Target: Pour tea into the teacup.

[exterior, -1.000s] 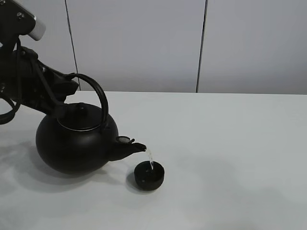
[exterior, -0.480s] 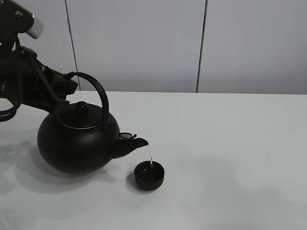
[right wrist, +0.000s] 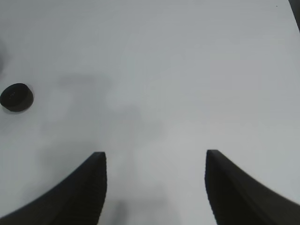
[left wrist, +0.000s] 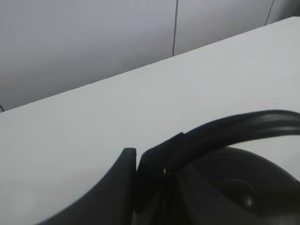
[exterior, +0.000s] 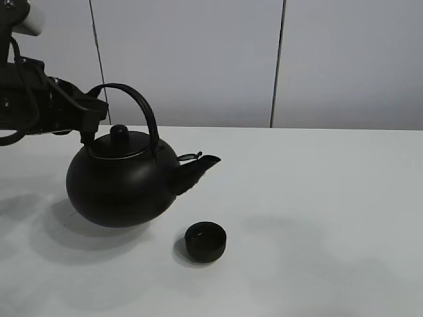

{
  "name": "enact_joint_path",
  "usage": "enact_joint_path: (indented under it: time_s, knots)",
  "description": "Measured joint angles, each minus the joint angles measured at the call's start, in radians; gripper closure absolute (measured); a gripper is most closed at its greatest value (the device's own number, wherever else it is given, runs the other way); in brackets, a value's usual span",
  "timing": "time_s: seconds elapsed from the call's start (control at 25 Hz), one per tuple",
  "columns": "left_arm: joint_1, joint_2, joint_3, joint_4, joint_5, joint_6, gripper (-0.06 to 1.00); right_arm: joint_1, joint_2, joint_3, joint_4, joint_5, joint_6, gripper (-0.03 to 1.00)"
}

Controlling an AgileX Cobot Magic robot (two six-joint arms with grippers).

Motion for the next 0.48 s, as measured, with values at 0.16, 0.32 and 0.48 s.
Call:
enact_joint_path:
  time_s: [0.16,0.32,0.48]
  knots:
    - [0.048,0.0,0.042,0.012,-0.114,-0.047,0.8,0.0,0.0,0.0,0.0,0.0,0.0,0.54]
    - [0.114,-0.001,0.128,0.013,-0.243,-0.073,0.8,0.0,0.0,0.0,0.0,-0.001,0.0,0.54]
    - [0.181,-0.002,0.223,0.014,-0.343,-0.084,0.8,0.0,0.0,0.0,0.0,-0.001,0.0,0.54]
